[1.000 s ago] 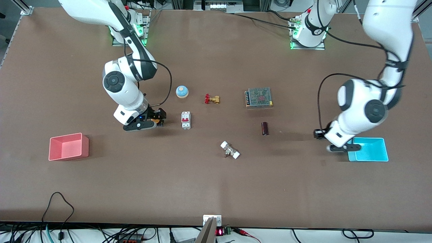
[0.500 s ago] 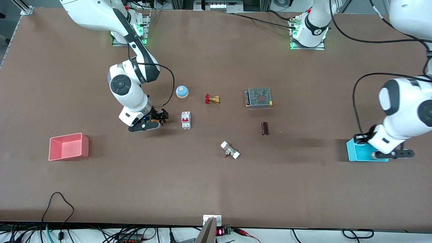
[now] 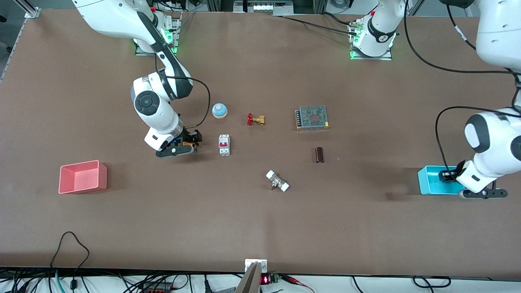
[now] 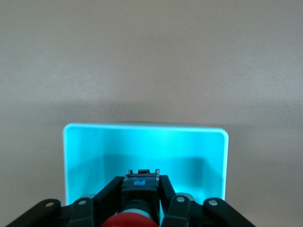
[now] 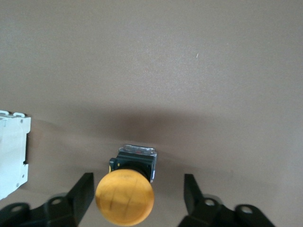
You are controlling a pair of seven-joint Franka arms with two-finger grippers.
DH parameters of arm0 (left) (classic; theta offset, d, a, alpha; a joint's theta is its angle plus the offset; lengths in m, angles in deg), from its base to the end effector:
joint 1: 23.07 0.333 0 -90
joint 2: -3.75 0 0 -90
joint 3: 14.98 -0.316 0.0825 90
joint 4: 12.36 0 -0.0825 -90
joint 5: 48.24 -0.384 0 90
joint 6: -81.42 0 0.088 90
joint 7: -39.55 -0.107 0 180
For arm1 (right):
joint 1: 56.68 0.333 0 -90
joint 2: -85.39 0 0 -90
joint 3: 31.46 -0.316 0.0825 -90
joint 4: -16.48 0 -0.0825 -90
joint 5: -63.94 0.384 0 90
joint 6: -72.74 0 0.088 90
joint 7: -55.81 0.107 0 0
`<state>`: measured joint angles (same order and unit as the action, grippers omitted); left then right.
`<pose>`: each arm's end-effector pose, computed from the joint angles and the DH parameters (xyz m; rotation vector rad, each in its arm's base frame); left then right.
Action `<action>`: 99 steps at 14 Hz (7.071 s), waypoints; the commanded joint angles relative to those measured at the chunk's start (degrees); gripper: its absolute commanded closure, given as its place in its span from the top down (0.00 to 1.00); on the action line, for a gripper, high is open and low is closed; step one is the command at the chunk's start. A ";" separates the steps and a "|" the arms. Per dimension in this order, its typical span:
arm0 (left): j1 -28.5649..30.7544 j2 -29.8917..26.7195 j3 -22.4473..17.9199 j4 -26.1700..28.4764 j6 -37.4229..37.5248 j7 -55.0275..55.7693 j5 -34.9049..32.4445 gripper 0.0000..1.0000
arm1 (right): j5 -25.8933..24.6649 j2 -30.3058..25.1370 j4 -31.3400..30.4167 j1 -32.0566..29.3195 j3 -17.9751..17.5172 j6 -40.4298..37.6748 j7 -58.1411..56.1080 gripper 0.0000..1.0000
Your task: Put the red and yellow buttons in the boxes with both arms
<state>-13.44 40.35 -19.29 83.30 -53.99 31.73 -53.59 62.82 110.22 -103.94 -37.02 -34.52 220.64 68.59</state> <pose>0.6691 0.1611 0.2394 -3.0206 -0.0393 -0.0508 0.5416 0.2269 0.2142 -3.1024 -0.2868 -0.0643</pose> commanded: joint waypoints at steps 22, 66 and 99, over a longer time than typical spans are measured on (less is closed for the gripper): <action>-0.65 -4.77 0.88 -2.23 10.69 -1.41 0.16 1.00 | 0.50 -7.80 14.50 -21.94 4.11 -21.78 -32.37 0.20; -6.11 -38.18 9.32 2.52 38.90 7.55 4.12 1.00 | 7.71 9.00 18.73 -33.64 3.76 -5.52 -49.69 0.47; -6.02 -37.83 8.70 1.20 41.11 7.47 4.29 1.00 | 0.76 -29.86 21.88 -21.68 -1.77 -55.09 -12.86 1.00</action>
<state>-19.84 3.23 -10.58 84.45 -13.79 39.12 -50.35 63.99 79.15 -84.93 -59.30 -36.46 166.57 56.48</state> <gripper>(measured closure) 0.000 0.000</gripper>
